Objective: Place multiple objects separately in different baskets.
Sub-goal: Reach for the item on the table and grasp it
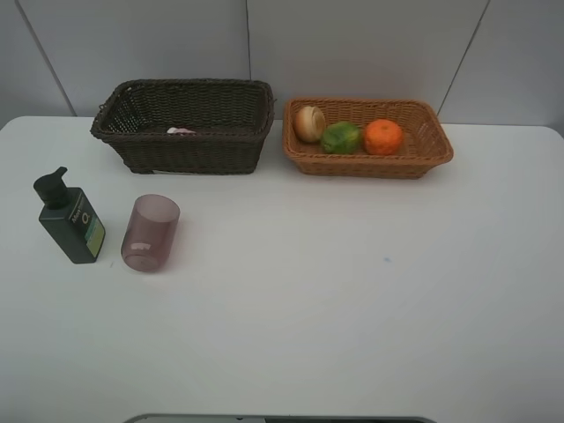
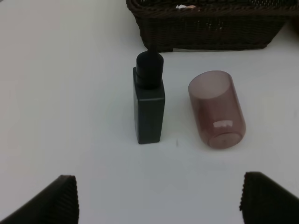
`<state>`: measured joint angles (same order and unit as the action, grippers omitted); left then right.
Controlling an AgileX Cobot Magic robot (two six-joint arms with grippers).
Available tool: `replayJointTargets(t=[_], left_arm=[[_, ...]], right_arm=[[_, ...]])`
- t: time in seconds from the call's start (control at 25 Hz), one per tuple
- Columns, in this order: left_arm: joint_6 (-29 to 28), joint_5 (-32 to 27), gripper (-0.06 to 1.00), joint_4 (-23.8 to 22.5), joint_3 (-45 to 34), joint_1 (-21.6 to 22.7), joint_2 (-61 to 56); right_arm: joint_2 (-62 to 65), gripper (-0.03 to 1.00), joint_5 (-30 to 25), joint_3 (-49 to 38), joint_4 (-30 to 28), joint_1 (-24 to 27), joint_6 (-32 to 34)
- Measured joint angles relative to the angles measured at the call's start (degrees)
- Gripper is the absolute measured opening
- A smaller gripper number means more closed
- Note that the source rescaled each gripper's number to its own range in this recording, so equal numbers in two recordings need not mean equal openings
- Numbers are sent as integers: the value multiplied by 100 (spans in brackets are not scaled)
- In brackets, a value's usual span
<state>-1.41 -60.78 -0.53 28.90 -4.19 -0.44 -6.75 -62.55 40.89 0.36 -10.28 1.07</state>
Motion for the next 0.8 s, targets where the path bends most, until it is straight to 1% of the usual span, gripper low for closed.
replayJointTargets(t=[0.16,0.52,0.64,0.8], left_arm=[[0,0,81,0,0,0,0],[0,0,81,0,0,0,0],[0,0,81,0,0,0,0],[0,0,81,0,0,0,0]], right_arm=[[651,90,56,-420,23,0,0],[697,90,130,-1020,64,-71,0],[697,90,143,-1071,28,-65,0],[708,90,167,-1071,-86,193,87]])
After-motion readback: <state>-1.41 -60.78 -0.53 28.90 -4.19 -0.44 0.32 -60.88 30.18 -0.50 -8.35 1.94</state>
